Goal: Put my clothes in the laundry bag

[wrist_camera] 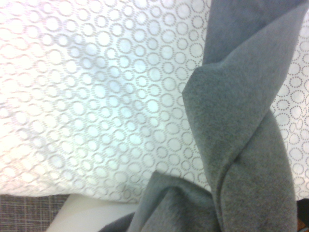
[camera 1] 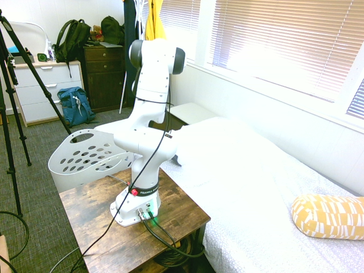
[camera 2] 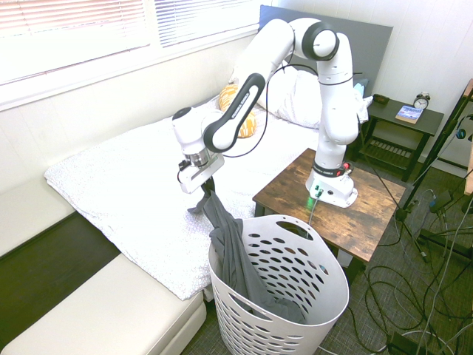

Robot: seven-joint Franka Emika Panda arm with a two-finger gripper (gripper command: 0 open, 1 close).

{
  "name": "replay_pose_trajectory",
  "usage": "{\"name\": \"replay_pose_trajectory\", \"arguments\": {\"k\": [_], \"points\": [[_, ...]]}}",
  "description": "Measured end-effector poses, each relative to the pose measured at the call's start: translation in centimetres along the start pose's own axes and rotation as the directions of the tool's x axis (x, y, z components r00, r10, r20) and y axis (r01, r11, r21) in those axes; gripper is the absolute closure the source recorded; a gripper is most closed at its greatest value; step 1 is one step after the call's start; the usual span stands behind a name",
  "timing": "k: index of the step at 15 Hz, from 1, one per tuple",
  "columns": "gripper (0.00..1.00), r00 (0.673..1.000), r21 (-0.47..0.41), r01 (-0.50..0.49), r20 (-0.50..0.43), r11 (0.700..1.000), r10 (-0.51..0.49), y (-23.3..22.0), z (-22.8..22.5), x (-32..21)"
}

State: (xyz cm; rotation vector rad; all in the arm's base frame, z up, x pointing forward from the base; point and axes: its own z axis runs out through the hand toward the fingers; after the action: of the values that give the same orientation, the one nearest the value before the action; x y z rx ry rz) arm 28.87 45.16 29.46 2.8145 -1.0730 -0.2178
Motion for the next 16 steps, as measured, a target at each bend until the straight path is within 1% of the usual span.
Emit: {"name": "replay_pose_trajectory", "arguments": {"k": [3,5,6,8,10,11,12,13,14,16], "points": [[1.00,0.993,0.100,0.087,-0.088,0.991,-0.078,4.6,-7.7,-9.2],[1.00,0.978,0.159,0.162,-0.154,0.974,-0.138,9.5,-11.8,-15.3],[1.00,0.969,0.174,0.200,-0.183,0.964,-0.168,12.7,-13.3,-18.4],[1.00,0.940,0.179,0.284,-0.243,0.942,-0.238,20.6,-14.9,-24.4],[1.00,0.903,0.172,0.363,-0.306,0.916,-0.300,29.4,-14.2,-28.4],[1.00,0.882,0.173,0.400,-0.342,0.900,-0.326,32.6,-13.2,-29.4],[0.00,0.865,0.167,0.428,-0.362,0.888,-0.349,34.5,-12.0,-30.1],[0.00,0.855,0.147,0.442,-0.368,0.885,-0.366,35.3,-10.8,-30.3],[0.00,0.852,0.128,0.446,-0.365,0.886,-0.376,35.0,-10.0,-30.2],[0.00,0.854,0.100,0.440,-0.355,0.892,-0.381,33.3,-9.3,-29.5]]}}
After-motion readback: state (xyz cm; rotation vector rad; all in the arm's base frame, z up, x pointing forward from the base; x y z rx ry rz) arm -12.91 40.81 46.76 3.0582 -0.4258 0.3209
